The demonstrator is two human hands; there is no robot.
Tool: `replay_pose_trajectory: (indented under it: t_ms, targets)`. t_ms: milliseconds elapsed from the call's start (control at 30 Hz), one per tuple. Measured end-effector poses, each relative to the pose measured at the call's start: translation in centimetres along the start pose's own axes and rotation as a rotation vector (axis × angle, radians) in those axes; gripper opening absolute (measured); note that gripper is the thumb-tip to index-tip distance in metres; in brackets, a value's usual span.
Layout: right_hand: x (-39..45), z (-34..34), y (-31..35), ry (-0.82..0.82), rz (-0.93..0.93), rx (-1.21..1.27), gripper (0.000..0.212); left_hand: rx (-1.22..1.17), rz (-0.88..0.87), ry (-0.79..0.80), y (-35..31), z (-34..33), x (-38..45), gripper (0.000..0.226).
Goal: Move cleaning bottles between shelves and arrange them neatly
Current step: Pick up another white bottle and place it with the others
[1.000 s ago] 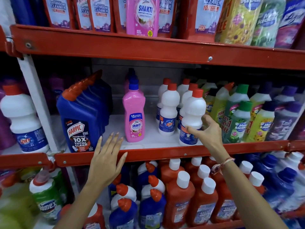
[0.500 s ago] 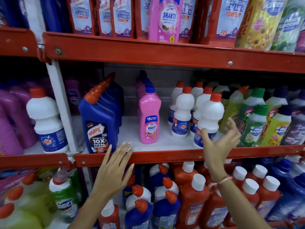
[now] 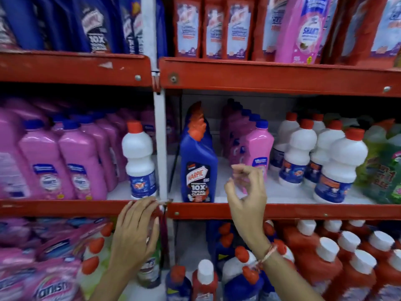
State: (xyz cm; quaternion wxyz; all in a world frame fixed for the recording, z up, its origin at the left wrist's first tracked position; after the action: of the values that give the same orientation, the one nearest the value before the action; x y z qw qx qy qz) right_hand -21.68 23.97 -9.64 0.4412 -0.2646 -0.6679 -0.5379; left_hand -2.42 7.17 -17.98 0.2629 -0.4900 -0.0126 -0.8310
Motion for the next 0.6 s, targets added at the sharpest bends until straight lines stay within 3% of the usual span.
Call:
replay_pose_trajectory:
  t_ms: [233, 433, 600]
  targets:
    - [-2.0, -9.0, 3.6, 0.192, -0.021, 0.089, 0.026, -0.007, 0.125, -0.016, 4.9, 1.3, 0.4, 0.037]
    - [-4.8, -16.0, 5.9, 0.478, -0.115, 0.026, 0.059, 0.010, 0.142, 0.043, 6.9, 1.6, 0.9, 0.037]
    - [-5.2, -19.0, 6.8, 0.480, -0.167, -0.098, 0.077, -0.002, 0.053, 0.059, 7.7, 1.6, 0.6, 0.034]
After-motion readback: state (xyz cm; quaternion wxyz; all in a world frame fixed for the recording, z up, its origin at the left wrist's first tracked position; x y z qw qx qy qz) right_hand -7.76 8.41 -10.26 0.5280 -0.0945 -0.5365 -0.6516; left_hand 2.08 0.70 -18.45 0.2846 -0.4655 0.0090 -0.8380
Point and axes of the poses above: each hand's wrist, its own x-axis towards the middle knuckle, its own z-axis out of the back of the hand, y = z × x, the point moved 5 cm from there along x, towards the middle knuckle, and after that the axes turned 10 degrees about z, right-handed, at the moved point
